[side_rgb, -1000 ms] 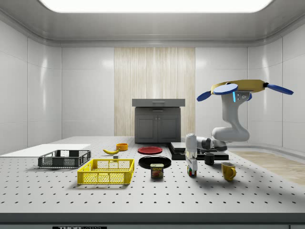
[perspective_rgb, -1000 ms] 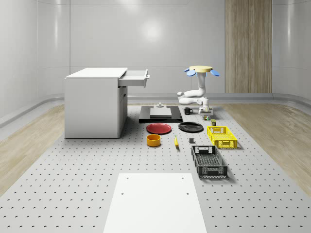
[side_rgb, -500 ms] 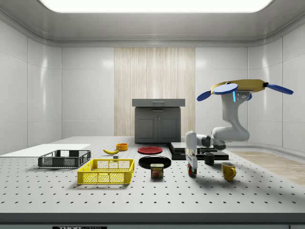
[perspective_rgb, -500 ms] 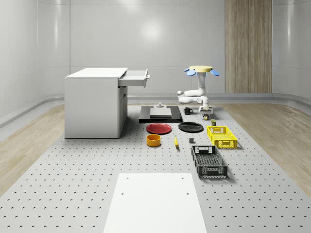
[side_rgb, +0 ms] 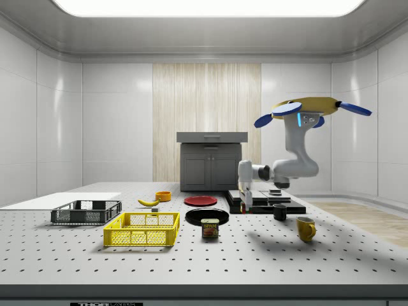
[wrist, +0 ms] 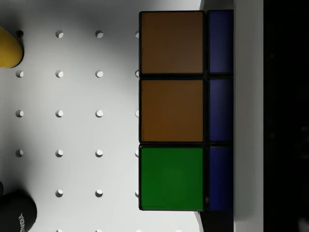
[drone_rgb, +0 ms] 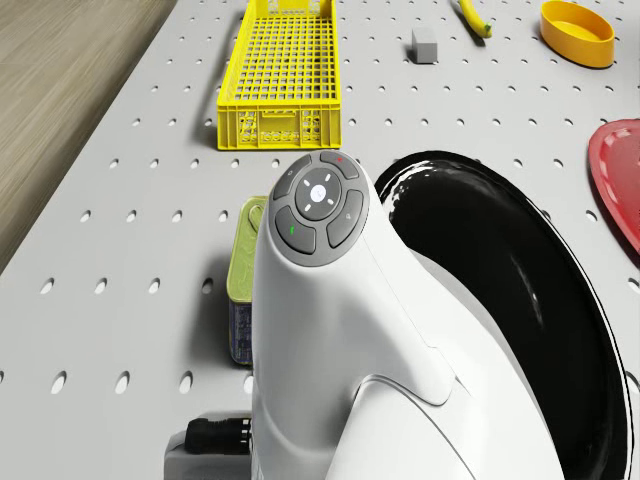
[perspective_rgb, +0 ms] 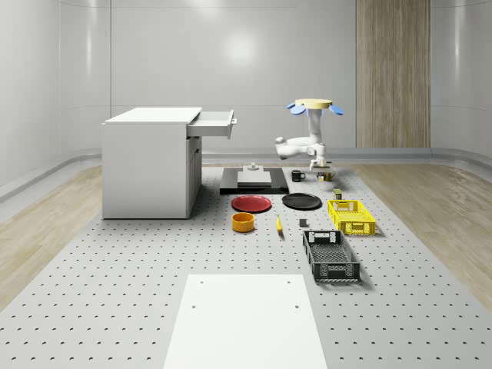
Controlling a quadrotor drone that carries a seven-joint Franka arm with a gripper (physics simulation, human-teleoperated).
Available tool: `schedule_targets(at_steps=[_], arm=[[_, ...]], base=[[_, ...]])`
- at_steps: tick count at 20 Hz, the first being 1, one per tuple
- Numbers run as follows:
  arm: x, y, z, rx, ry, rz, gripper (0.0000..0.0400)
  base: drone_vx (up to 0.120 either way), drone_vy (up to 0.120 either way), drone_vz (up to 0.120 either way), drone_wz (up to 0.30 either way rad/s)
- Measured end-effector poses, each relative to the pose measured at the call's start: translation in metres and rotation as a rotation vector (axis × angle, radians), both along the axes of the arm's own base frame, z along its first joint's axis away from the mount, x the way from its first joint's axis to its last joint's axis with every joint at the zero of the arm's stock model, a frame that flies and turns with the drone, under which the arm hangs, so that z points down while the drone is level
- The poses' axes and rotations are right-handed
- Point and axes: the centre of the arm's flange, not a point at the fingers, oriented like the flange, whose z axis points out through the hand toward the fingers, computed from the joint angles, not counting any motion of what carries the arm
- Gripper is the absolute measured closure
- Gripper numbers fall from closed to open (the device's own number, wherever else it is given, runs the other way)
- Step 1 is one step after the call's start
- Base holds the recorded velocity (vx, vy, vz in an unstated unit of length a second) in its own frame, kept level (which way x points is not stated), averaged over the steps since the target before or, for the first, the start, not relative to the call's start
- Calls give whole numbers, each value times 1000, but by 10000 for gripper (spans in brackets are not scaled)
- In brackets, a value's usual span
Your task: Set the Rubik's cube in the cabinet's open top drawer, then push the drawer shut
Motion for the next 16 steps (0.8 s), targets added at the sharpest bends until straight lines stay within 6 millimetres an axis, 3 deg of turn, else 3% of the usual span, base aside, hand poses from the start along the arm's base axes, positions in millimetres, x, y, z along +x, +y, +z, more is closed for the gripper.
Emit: schedule_targets(at_steps=[16], arm=[[0,0,-4,0,0,0,75]], base=[[120,-120,120,0]])
